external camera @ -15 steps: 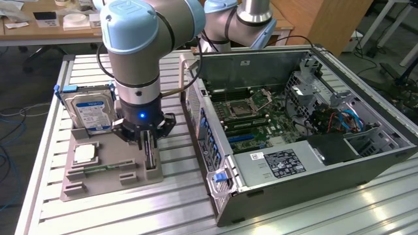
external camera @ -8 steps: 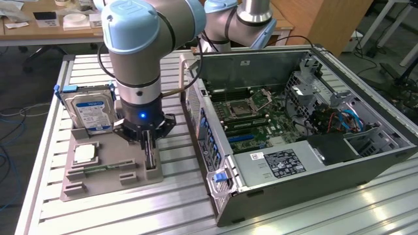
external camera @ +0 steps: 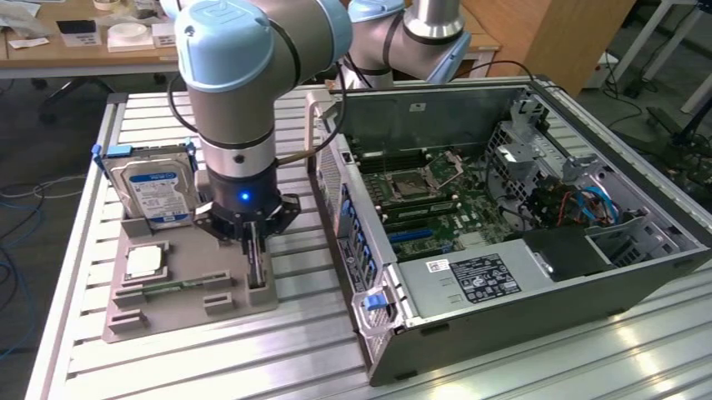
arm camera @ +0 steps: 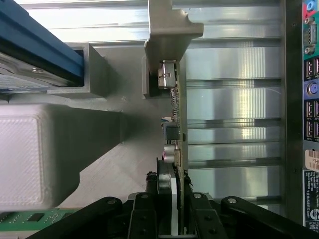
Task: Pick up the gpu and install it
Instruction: 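Pick up the gpu and move the gpu toward the slot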
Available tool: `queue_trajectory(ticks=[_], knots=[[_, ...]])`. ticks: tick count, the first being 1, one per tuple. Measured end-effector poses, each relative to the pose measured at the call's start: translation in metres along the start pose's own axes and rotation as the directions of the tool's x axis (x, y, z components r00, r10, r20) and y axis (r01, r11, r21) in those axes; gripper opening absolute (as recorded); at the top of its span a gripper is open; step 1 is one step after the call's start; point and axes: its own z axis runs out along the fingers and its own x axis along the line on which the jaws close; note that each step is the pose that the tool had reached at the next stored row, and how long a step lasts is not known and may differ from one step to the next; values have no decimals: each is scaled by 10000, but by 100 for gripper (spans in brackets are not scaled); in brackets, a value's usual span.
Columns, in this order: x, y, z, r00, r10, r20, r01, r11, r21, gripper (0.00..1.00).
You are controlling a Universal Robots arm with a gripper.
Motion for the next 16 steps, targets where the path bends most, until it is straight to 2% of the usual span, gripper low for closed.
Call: queue_trajectory(ticks=[12, 16], knots=[[-3, 1, -5, 10000, 5, 0, -5, 10000, -5, 28], [-2, 4, -96, 10000, 6, -25, -6, 10000, -26, 28]])
